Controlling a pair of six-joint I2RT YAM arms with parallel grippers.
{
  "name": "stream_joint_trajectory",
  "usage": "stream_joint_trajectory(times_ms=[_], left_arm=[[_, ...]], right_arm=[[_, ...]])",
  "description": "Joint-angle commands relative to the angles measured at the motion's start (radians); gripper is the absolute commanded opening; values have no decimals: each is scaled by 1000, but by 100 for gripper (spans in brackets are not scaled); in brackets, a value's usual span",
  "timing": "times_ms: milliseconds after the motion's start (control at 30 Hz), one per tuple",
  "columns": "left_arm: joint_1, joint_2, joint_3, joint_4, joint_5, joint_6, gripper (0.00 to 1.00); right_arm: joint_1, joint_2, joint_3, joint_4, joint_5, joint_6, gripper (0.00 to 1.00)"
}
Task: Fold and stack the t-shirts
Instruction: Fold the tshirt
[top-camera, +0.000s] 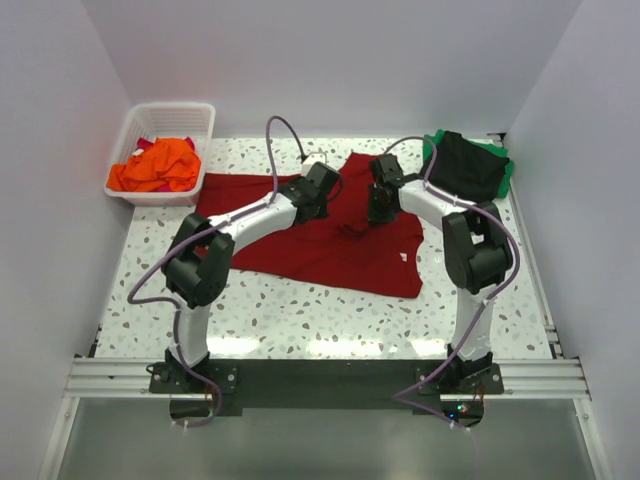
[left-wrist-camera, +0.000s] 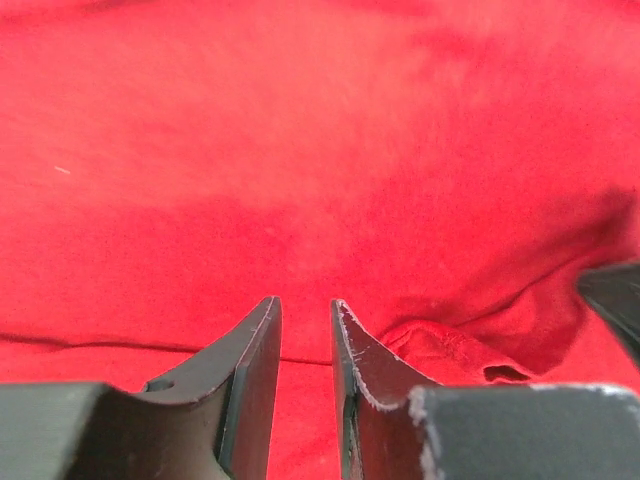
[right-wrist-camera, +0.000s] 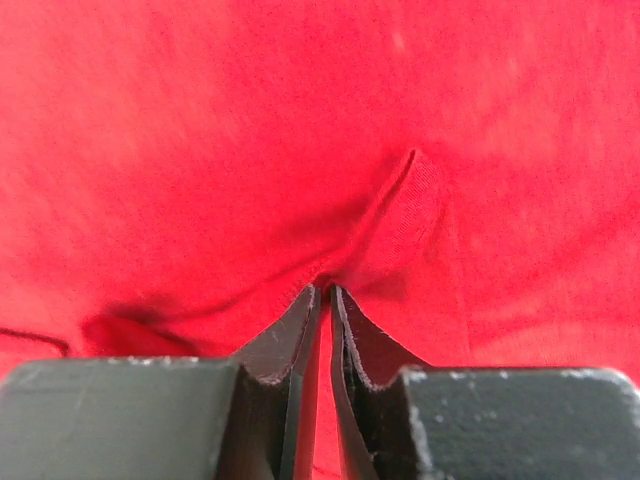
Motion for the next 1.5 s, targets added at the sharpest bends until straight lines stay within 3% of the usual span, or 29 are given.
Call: stream_joint_trajectory(times_ms=[0,333,567,767,900,1200,1300,1400,1467], left_arm=[[16,-103,-10,15,-67,-16,32],[35,-187,-111,-70,-110,-63,32],[65,-249,-180,-142,-143,-116,32],[145,-290,-251,-186,-130,-146,32],[199,-309,-308,-188,-79,-128,33],[372,-312,-372,-197,66,-73,33],[429,-309,-386,-191,101,-59,34],[472,-295,-388,-183,133,-37,34],[487,-293,-388,-183,138,-25,33]], right_arm=[[6,42,97,50,-7,-17,13],[4,138,246,73,36,-25,10],[4,74,213,119,93,-58,8],[7,-15,194,-85,125,-75,19],[7,-117,57,-154,114,-36,30],[72,-268,-168,-228,135,-31,35],[78,-282,-223,-208,131,-13,57],[78,-289,-260,-180,113,4,66],[78,-279,-268,-178,108,9,67]])
